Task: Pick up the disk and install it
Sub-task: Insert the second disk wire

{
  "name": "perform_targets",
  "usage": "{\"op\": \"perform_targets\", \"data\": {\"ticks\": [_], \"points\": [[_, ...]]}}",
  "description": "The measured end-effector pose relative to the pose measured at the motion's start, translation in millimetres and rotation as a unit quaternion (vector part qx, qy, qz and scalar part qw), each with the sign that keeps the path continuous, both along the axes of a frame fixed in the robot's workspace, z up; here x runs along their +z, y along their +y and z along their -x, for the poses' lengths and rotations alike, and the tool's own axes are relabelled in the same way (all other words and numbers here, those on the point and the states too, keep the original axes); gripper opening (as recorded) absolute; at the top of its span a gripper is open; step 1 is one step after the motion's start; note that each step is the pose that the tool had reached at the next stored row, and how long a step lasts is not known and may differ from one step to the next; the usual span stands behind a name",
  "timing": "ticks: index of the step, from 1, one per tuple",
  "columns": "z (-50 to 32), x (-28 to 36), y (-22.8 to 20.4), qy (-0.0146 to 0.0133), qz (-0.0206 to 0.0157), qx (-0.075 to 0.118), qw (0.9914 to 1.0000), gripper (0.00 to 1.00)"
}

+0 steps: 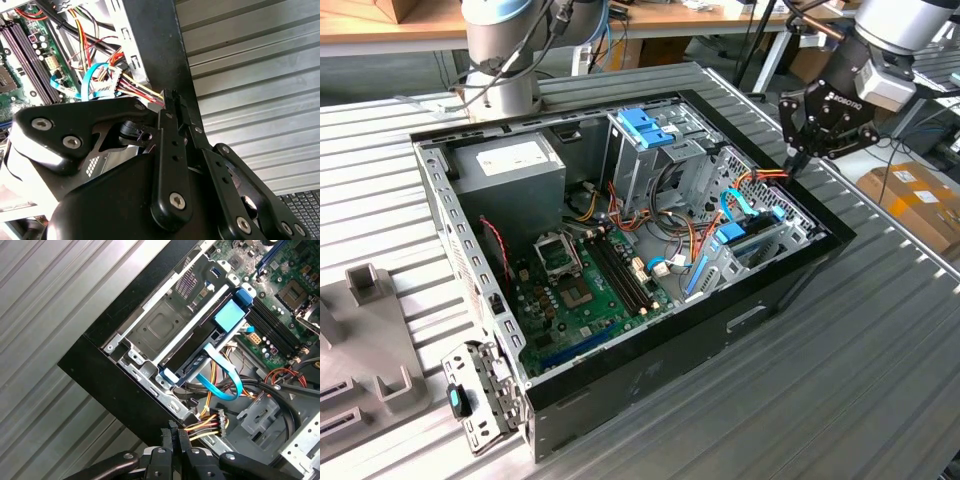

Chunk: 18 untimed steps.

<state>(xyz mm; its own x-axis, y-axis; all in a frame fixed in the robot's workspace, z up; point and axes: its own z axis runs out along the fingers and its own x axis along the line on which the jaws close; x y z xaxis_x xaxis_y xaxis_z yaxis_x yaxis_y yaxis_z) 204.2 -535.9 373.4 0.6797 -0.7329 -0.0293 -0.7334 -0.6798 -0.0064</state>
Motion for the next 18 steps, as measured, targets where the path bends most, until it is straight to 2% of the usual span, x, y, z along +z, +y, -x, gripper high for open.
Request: {"op": "perform_targets", "data": {"ticks": [4, 14, 18], "points": [[9.2, -0.2, 0.0, -0.0002, -0.0001, 0.0, 1.0, 0.16], [48.1, -0.2, 0.0, -0.0012, -0.0001, 0.0, 1.0, 0.16], [50.8, -0.2, 0.0, -0.0012, -0.0001, 0.0, 1.0, 0.16]]}}
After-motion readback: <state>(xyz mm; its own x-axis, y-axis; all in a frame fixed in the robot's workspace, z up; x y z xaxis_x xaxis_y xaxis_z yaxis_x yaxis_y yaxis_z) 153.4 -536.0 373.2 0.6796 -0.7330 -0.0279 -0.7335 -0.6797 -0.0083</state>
